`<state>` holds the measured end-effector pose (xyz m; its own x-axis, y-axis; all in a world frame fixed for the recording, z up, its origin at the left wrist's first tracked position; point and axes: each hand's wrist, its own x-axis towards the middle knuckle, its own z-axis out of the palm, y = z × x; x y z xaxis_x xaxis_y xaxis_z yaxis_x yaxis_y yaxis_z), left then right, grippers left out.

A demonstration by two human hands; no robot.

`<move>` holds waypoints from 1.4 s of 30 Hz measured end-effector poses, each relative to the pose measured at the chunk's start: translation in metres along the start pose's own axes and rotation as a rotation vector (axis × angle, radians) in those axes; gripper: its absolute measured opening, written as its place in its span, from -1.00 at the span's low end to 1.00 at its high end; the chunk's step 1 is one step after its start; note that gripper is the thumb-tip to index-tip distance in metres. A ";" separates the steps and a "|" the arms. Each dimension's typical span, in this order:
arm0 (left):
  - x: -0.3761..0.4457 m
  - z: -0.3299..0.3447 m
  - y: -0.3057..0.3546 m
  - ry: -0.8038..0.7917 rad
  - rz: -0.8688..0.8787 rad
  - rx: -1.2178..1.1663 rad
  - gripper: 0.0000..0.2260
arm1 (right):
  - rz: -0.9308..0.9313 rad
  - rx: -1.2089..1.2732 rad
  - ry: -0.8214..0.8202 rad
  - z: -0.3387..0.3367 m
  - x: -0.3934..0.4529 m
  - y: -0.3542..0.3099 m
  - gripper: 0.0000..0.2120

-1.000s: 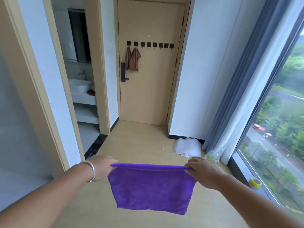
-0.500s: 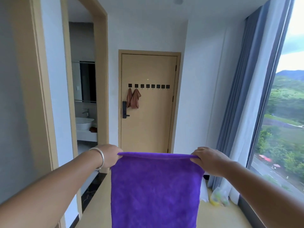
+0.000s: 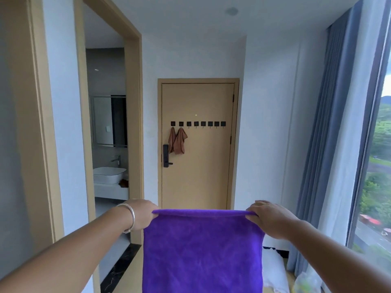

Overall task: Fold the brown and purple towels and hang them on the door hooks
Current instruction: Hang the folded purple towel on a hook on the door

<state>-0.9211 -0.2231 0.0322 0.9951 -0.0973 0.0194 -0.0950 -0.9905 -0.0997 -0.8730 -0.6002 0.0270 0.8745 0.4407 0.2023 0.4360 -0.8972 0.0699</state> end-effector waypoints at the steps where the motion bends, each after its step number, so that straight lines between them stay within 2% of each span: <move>1: 0.013 -0.004 0.001 0.002 -0.006 -0.001 -0.70 | 0.003 0.002 0.009 0.002 0.014 0.011 -0.62; 7: 0.089 -0.026 0.007 0.042 -0.033 -0.031 -0.69 | -0.009 -0.001 0.052 0.010 0.094 0.071 -0.60; 14: 0.169 -0.018 -0.008 0.037 -0.066 -0.011 -0.69 | -0.030 -0.004 0.052 0.024 0.178 0.105 -0.55; 18: 0.224 -0.009 -0.032 0.041 -0.083 -0.019 -0.68 | -0.065 0.031 0.092 0.035 0.231 0.110 -0.13; 23: 0.302 -0.008 -0.074 0.077 -0.050 -0.013 -0.69 | -0.059 0.052 0.132 0.052 0.313 0.115 0.10; 28: 0.383 -0.007 -0.126 0.104 -0.024 -0.018 -0.70 | -0.022 0.021 0.103 0.053 0.401 0.113 -0.04; 31: 0.426 -0.013 -0.155 0.120 -0.010 -0.040 -0.71 | 0.007 -0.022 0.080 0.052 0.453 0.110 -0.50; 32: 0.439 -0.015 -0.163 0.119 -0.006 -0.042 -0.71 | 0.017 -0.024 0.075 0.052 0.467 0.109 -0.59; 42: 0.558 0.001 -0.218 0.094 -0.019 -0.034 -0.70 | 0.028 -0.012 0.045 0.080 0.577 0.119 -0.67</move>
<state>-0.3454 -0.0618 0.0637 0.9898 -0.0859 0.1141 -0.0789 -0.9948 -0.0644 -0.2992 -0.4503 0.0737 0.8759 0.4140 0.2480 0.4087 -0.9096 0.0751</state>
